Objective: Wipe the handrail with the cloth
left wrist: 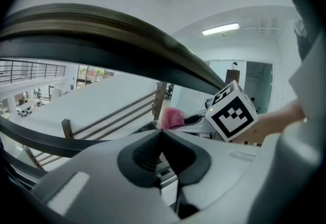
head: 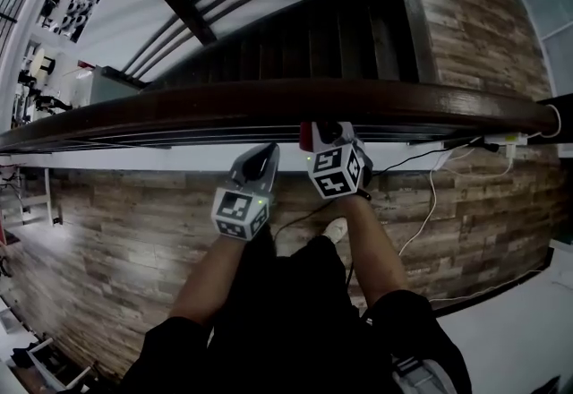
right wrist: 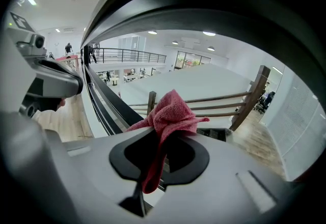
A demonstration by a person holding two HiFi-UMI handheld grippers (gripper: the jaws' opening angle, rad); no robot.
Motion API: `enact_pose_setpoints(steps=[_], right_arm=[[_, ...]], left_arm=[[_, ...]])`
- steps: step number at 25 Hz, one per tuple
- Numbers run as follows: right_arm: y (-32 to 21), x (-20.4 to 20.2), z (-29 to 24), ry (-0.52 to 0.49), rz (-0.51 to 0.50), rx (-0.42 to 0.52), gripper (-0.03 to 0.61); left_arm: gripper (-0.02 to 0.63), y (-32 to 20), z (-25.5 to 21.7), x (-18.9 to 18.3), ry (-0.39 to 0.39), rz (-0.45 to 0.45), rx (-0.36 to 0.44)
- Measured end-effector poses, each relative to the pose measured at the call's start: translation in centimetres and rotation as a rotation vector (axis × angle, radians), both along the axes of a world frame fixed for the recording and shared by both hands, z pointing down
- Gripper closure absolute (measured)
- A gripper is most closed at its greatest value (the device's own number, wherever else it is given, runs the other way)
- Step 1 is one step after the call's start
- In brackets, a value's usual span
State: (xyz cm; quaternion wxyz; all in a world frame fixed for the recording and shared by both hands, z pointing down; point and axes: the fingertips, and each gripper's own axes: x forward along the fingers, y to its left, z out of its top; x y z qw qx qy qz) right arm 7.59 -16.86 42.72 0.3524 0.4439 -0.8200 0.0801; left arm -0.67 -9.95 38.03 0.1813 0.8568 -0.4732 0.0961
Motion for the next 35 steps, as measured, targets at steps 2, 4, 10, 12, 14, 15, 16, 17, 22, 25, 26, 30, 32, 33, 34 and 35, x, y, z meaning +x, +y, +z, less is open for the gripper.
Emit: enact_pose_setpoints(steps=[2,4,10,12,14,15,16,17,22,25,26,30,32,33,34,35], right_arm=[[0.0,1.3,0.1,0.002,0.002,0.004,0.532],[-0.1,2.6,0.1,0.005,0.014,0.006,0.532],[-0.3,6.0,-0.1,0.012,0.045,0.006,0.532],[-0.3,7.0,-0.1,0.011,0.046,0.006,0.532],[-0.3,7.7,0.1,0.005,0.038,0.004,0.532],[-0.3,8.2,0.1,0.002,0.033,0.003,0.532],[-0.2,8.6,0.2,-0.001,0.028,0.004,0.532],[-0.3,9.1,0.2,-0.004,0.024,0.004,0.532],[-0.6,10.9,0.0,-0.035,0.011,-0.015,0.532],[-0.8,11.9,-0.4,-0.047,0.022,-0.020,0.531],[-0.9,12.2,-0.5,-0.047,0.032,-0.024,0.532],[-0.8,13.7,-0.6,-0.047,0.092,-0.044,0.531],[-0.9,14.8,-0.5,-0.052,0.126,-0.052,0.531],[-0.9,15.3,-0.4,-0.055,0.138,-0.055,0.531],[-0.8,15.9,-0.3,-0.059,0.147,-0.055,0.531],[-0.8,16.5,-0.2,-0.060,0.152,-0.053,0.531]], left_arm=[[0.614,-0.1,0.2,1.2,-0.002,0.005,-0.003],[0.614,-0.3,0.2,2.4,0.000,0.013,-0.003],[0.614,-0.9,0.1,5.8,0.009,0.028,-0.001],[0.614,-1.2,0.1,7.2,0.012,0.032,0.002],[0.614,-1.3,0.0,8.3,0.012,0.032,0.008],[0.614,-1.3,0.0,8.7,0.011,0.029,0.011],[0.614,-1.3,0.0,9.1,0.009,0.023,0.013],[0.614,-1.4,0.0,9.4,0.007,0.017,0.016],[0.614,-1.1,-0.1,11.1,0.000,-0.002,0.012],[0.614,-1.3,0.0,12.4,0.008,0.022,-0.004],[0.614,-1.4,0.1,12.9,0.011,0.036,-0.012],[0.614,-2.4,0.6,15.0,-0.001,0.107,-0.032],[0.614,-3.1,0.8,16.0,-0.002,0.133,-0.036],[0.614,-3.2,1.0,16.6,-0.007,0.144,-0.040],[0.614,-3.2,1.3,17.1,-0.013,0.155,-0.048],[0.614,-3.0,1.6,17.7,-0.018,0.164,-0.059]])
